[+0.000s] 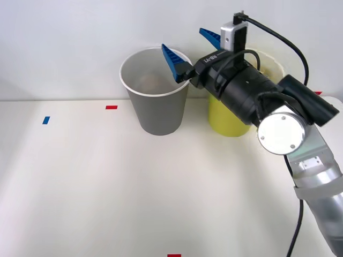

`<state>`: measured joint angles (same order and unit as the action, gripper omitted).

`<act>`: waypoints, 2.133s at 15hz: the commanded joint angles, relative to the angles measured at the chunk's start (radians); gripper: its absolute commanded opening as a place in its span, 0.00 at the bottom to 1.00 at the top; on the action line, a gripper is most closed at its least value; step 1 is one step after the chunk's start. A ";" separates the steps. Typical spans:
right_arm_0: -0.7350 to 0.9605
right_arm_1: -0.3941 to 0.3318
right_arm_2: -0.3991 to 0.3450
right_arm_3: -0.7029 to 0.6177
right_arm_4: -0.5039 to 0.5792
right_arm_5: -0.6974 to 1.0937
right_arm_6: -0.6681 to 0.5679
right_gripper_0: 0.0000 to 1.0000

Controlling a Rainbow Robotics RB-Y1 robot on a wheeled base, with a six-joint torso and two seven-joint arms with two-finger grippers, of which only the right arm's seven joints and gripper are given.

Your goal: Put cans in the gray bin, plastic bottles in the light green bin

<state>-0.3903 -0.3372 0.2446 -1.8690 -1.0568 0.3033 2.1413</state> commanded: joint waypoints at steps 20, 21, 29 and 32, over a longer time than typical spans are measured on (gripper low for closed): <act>1.041 -0.198 0.134 -0.394 0.150 -0.682 0.016 1.00; 1.061 -0.192 0.133 -0.395 0.156 -0.693 0.019 1.00; 1.078 -0.092 0.131 -0.163 0.374 -0.880 0.026 1.00; 1.116 -0.089 0.139 -0.137 0.396 -0.905 0.031 1.00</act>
<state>0.7083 -0.4262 0.3819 -2.0096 -0.6707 -0.5963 2.1696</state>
